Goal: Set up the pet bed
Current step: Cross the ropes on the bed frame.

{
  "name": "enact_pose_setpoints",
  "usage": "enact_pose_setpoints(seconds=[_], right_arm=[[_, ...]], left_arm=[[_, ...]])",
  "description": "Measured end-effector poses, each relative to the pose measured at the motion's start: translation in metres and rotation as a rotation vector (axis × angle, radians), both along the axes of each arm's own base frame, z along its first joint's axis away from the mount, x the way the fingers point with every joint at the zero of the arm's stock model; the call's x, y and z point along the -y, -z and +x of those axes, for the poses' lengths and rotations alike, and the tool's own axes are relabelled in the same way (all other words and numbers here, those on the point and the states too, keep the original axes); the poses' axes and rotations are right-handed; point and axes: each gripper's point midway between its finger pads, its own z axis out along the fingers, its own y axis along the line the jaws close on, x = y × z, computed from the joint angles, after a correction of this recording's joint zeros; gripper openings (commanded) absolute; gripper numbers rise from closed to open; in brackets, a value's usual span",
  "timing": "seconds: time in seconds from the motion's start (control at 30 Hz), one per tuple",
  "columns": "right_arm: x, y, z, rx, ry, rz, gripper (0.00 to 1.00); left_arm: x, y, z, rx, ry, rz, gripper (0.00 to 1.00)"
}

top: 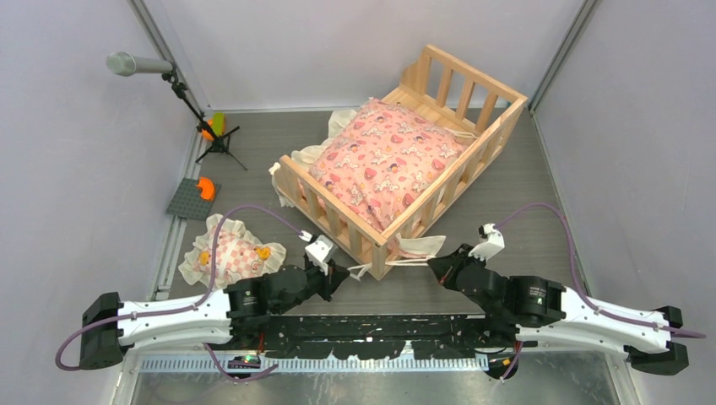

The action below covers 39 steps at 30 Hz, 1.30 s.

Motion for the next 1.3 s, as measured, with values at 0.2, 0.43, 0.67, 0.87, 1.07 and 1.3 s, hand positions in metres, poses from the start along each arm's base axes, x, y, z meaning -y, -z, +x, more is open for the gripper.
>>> enact_pose_setpoints(seconds=[0.2,0.43,0.67,0.87,1.07,1.3], right_arm=[[0.006,-0.006,0.006,0.006,0.026,-0.123,0.03],[0.009,-0.023,0.017,0.054,0.031,-0.323,0.13],[0.022,-0.035,0.037,0.112,0.084,-0.663,0.50],[0.028,-0.032,0.044,0.111,0.119,-0.850,0.57],[0.052,-0.036,0.045,0.087,0.247,-0.884,0.61],[0.085,-0.054,0.043,0.076,0.381,-0.773,0.62]], left_arm=[[-0.006,0.001,0.001,0.009,-0.007,0.020,0.00],[-0.004,-0.006,0.001,0.010,-0.006,0.023,0.00],[-0.005,-0.003,0.001,0.006,-0.005,0.040,0.00],[-0.008,-0.003,0.000,0.005,-0.005,0.044,0.00],[-0.010,-0.003,0.000,0.005,-0.005,0.045,0.00],[-0.010,-0.002,-0.001,0.003,-0.005,0.050,0.00]])
